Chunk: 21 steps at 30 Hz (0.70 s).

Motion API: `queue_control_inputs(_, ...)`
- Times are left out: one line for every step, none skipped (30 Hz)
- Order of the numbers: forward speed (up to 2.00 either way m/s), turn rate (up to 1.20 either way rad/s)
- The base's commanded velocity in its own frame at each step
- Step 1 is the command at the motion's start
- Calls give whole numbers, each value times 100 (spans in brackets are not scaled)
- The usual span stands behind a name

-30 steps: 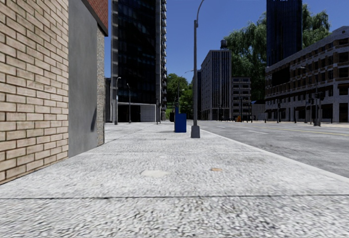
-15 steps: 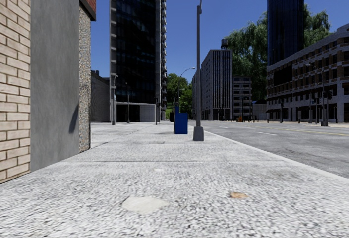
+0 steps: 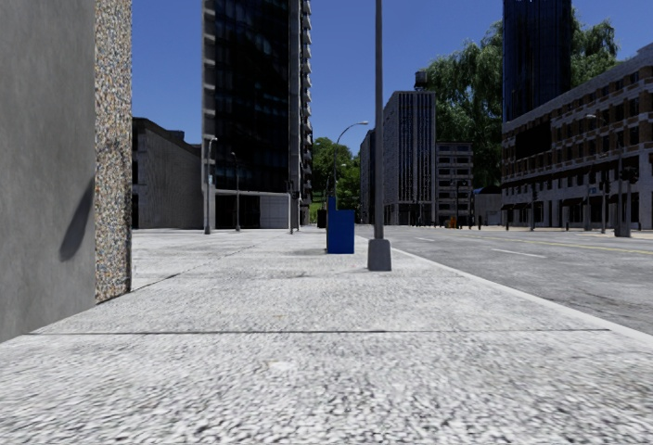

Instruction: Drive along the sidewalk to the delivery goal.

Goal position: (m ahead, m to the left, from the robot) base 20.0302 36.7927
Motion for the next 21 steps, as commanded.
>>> queue_control_inputs(200,0)
queue_control_inputs(200,0)
queue_control_inputs(200,0)
queue_control_inputs(200,0)
queue_control_inputs(200,0)
queue_control_inputs(200,0)
queue_control_inputs(200,0)
queue_control_inputs(200,0)
queue_control_inputs(200,0)
queue_control_inputs(200,0)
queue_control_inputs(200,0)
queue_control_inputs(200,0)
queue_control_inputs(200,0)
queue_control_inputs(200,0)
queue_control_inputs(200,0)
queue_control_inputs(200,0)
queue_control_inputs(200,0)
queue_control_inputs(200,0)
queue_control_inputs(200,0)
queue_control_inputs(200,0)
queue_control_inputs(200,0)
